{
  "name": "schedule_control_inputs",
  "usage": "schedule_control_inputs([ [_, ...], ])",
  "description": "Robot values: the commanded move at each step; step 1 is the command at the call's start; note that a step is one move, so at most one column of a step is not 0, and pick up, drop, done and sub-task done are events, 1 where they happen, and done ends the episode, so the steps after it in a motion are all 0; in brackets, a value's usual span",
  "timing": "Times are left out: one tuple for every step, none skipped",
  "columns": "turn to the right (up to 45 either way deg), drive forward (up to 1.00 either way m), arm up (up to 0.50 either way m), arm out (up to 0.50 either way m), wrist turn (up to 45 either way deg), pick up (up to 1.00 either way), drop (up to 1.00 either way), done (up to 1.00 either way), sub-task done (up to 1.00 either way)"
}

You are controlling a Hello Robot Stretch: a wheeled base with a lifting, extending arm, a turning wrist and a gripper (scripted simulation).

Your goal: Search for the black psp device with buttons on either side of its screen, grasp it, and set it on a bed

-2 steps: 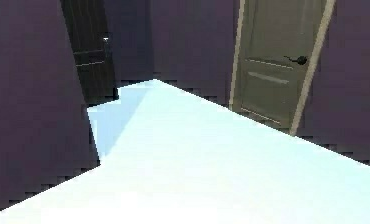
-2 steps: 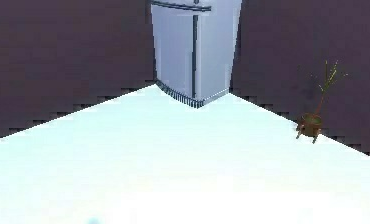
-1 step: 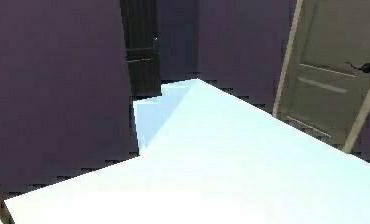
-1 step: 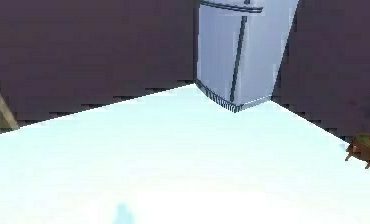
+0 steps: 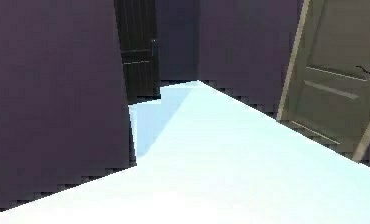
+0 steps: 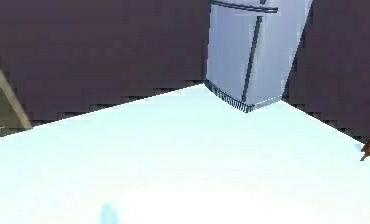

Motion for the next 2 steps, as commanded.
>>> schedule_control_inputs([
  [-3.0,0.00,0.00,0.00,0.0,0.00,0.00,0.00,0.00],
  [0.0,1.00,0.00,0.00,0.0,0.00,0.00,0.00,0.00],
])
